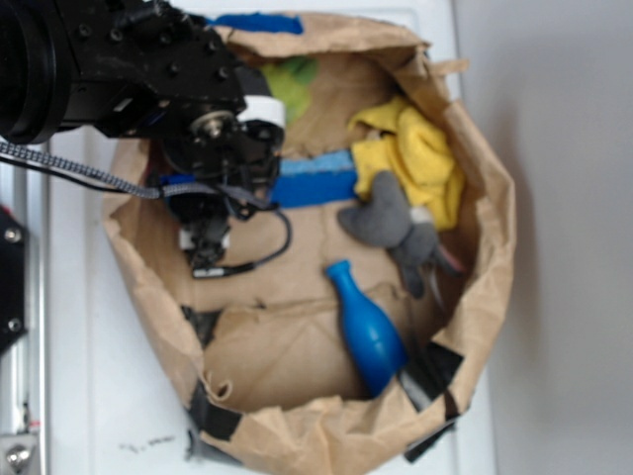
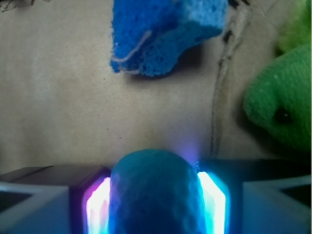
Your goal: Grab the blue ball.
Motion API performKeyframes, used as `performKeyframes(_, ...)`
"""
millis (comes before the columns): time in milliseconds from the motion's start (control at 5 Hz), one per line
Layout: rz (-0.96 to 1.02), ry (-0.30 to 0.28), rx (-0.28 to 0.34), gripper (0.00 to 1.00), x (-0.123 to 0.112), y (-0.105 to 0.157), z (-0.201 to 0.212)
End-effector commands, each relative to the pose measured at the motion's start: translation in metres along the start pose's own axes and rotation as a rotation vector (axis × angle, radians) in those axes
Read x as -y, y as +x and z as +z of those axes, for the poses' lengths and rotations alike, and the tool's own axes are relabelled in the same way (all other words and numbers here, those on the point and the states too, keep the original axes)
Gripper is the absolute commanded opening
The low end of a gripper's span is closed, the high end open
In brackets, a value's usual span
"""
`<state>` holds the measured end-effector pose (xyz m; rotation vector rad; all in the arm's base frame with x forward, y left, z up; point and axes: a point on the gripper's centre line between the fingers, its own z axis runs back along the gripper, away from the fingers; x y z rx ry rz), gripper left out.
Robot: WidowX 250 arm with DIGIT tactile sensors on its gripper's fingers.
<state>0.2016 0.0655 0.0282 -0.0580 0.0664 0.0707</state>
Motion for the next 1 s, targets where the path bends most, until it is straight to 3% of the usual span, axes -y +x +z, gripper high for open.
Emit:
performKeyframes(0,-0.072,-0.011,0.100,0.00,0.018,0.009,0.061)
performKeyframes(200,-0.034,-0.063,0.179,0.00,0.039,0.016,0.112)
performKeyframes(400,-0.037,-0.081,0.201,0.00,0.053,0.012,0.162)
performKeyframes(800,-0.032,-0.064,0.222,0.00,0.057,0.005,0.173)
